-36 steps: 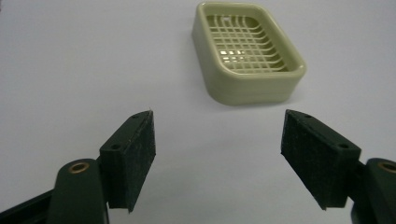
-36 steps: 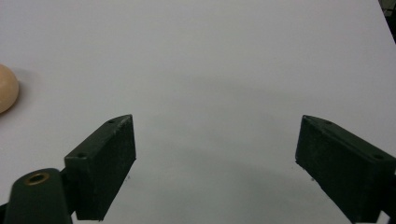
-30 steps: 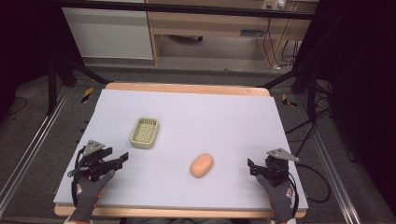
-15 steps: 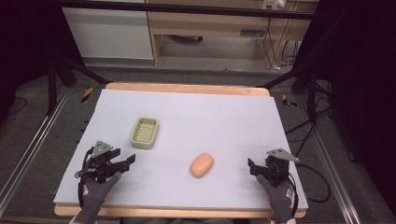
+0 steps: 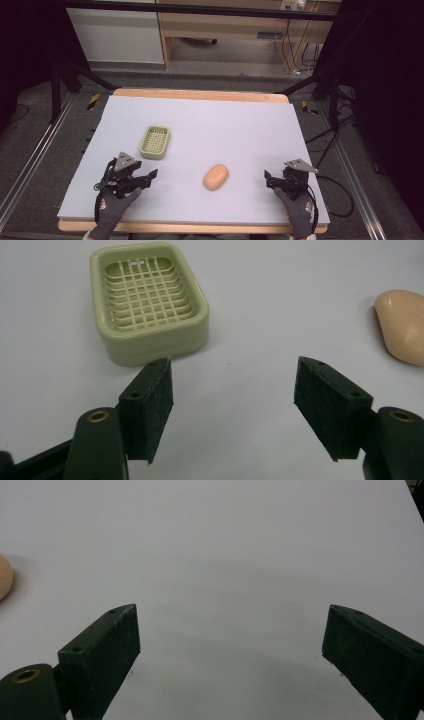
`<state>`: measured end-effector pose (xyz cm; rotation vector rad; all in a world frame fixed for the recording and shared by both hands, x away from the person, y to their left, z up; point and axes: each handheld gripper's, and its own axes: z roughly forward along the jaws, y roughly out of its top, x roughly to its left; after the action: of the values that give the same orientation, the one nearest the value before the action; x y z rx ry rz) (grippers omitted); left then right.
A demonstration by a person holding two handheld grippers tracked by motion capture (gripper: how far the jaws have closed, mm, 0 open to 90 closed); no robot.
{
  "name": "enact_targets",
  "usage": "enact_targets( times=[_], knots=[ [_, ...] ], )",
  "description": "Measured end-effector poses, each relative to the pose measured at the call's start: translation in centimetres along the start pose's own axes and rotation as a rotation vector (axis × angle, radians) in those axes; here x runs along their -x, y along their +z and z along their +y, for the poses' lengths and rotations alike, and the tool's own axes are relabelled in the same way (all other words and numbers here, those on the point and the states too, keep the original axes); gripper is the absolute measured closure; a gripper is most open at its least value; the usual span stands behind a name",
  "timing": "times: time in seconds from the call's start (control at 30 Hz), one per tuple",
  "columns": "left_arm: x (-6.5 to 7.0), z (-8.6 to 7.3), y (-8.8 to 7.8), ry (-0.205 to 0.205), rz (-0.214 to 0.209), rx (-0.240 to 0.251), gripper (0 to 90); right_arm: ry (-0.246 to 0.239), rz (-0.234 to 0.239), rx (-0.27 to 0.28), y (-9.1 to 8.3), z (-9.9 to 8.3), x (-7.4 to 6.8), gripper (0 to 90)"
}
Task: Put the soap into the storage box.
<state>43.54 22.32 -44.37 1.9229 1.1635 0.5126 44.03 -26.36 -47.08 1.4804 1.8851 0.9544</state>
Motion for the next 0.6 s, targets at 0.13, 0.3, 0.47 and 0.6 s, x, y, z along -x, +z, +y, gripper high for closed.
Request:
enact_targets(
  times=[0.13,0.3,0.47,0.6],
  knots=[
    [0.5,0.2,0.3,0.01,-0.01,-0.006,30.9,-0.003,-0.002,0.002,0.0,0.0,0.0,8.5],
    [1.3,0.6,0.7,0.025,-0.029,-0.008,30.4,-0.001,-0.004,-0.001,0.1,0.1,-0.1,8.5],
    [2.0,0.9,1.0,0.039,-0.038,-0.016,30.0,-0.005,-0.006,-0.002,0.1,0.1,-0.1,8.1],
    [2.3,1.1,0.9,0.045,-0.048,-0.022,29.7,-0.011,-0.006,0.001,0.1,0.1,-0.1,8.0]
  ],
)
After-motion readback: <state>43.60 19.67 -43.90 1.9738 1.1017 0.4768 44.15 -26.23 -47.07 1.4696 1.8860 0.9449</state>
